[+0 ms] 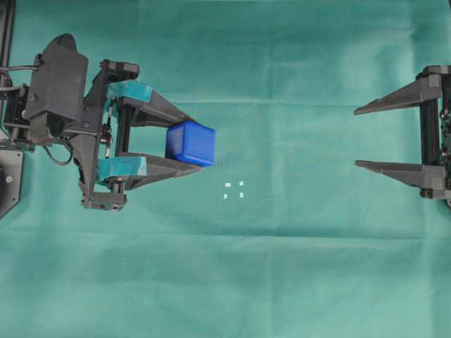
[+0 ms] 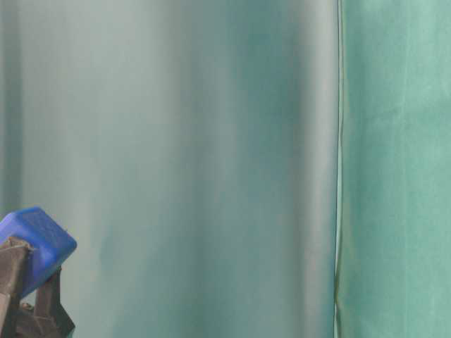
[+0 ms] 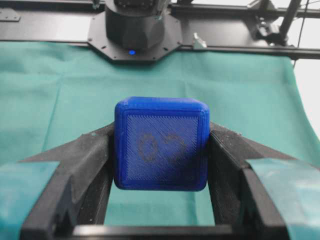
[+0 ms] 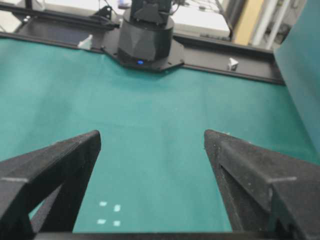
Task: Handover the blue block to the right arm after grasping it with the left arm, then place it in the designated position.
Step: 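Hold the cube with the left gripper while the right gripper opens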
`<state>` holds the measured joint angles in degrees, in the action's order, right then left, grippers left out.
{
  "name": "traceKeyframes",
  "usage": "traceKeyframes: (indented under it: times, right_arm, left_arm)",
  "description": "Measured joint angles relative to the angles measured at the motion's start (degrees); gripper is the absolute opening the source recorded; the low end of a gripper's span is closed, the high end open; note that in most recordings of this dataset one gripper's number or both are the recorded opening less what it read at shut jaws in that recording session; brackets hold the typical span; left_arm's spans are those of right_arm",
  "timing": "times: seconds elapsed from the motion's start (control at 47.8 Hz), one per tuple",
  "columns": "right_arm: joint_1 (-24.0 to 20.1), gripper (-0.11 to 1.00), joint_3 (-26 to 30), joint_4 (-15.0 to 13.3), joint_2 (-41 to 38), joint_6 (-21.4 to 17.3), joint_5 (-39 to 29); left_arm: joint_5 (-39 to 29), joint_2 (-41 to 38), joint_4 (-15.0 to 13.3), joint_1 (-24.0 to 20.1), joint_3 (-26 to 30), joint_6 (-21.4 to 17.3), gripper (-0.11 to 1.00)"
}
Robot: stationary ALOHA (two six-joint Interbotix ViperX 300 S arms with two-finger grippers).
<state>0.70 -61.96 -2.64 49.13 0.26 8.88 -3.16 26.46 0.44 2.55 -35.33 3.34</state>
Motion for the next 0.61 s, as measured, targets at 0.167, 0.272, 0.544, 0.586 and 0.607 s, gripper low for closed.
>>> traceKeyframes:
  times: [0.167, 0.272, 0.544, 0.586, 0.607]
  right_arm:
    - [0.09, 0.94, 1.76, -3.08, 0.0, 2.46, -0.44]
    - [0.09, 0.94, 3.34, -5.45, 0.0, 4.75, -2.02]
    - [0.09, 0.94, 6.42, -13.1, -0.09, 9.84, -5.89]
    - [0.09, 0.94, 6.5, -14.5, -0.09, 10.72, -5.98]
    - [0.0, 0.94, 6.59, -15.29, -0.09, 10.99, -5.98]
  left_arm:
    - [0.0, 0.09, 0.0, 0.0, 0.0, 0.0, 0.47]
    - [0.0, 0.09, 0.0, 0.0, 0.0, 0.0, 0.47]
    - [0.0, 0.09, 0.0, 0.0, 0.0, 0.0, 0.47]
    - [0.0, 0.0, 0.0, 0.0, 0.0, 0.0, 0.47]
    - [0.0, 0.0, 0.0, 0.0, 0.0, 0.09, 0.47]
